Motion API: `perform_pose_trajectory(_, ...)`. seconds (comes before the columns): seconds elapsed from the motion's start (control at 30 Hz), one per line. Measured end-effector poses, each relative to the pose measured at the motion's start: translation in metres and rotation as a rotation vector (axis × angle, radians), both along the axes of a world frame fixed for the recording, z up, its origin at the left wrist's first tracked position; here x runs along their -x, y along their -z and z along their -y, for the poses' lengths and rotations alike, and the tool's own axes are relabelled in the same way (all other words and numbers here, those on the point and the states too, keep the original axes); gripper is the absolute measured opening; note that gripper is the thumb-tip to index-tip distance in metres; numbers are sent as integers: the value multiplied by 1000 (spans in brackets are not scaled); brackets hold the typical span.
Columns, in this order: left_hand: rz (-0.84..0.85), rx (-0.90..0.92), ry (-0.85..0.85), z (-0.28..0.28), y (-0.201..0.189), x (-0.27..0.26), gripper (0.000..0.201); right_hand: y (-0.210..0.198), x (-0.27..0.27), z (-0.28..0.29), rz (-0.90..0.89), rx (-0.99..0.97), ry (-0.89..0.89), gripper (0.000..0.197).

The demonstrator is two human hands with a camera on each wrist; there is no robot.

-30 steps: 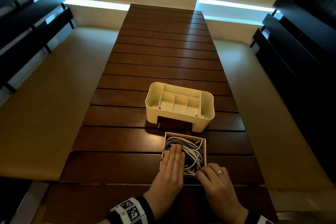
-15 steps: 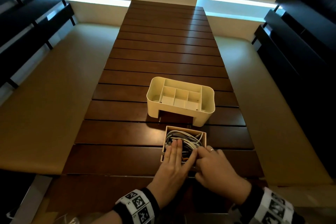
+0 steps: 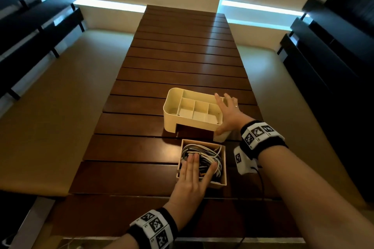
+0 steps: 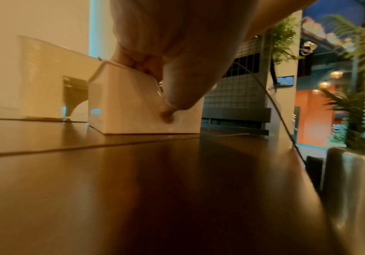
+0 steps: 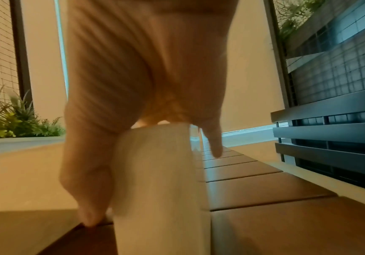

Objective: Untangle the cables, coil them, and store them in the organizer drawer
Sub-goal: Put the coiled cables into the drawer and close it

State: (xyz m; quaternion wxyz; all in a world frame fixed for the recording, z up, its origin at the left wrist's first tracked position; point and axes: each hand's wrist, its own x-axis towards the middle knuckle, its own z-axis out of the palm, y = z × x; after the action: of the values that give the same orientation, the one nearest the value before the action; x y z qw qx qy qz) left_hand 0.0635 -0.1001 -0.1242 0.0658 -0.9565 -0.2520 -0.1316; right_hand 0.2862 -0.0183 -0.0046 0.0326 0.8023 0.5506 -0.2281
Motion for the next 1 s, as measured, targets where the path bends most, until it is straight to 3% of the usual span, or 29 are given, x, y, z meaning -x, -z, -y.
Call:
perform_pose_trajectory(0.17,-2,-3,-72,-35,-4,5,70,2,-9,9,41,3,-38,129)
perform_pose_trajectory(0.27,28,-8,-26,-43,0,5,73,3,-5,12,39,7,-23,130)
perform_pose_trajectory(0.33,65,-16,15,-44,0,5,85,2,-1,11,22,8,-25,130)
perform_pose_trajectory(0.43,89,27,22,-47,-6,3,123,1,8,9,13,21,-57,130)
perform_pose_trajectory(0.53,102,55,23,-46,-11,3,133,2,15,9,12,44,-138,130)
perform_pose_trajectory(0.6,75,49,26,-46,-12,4,126,1,16,11,-2,51,-140,130)
perform_pose_trajectory(0.73,54,29,-1,-42,-7,5,85,1,17,14,3,65,-136,129)
perform_pose_trajectory(0.83,22,93,-8,-43,-6,4,102,3,17,15,10,46,-132,129)
perform_pose_trajectory(1.0,-2,108,-27,-41,-3,-2,73,0,18,14,16,28,-132,128)
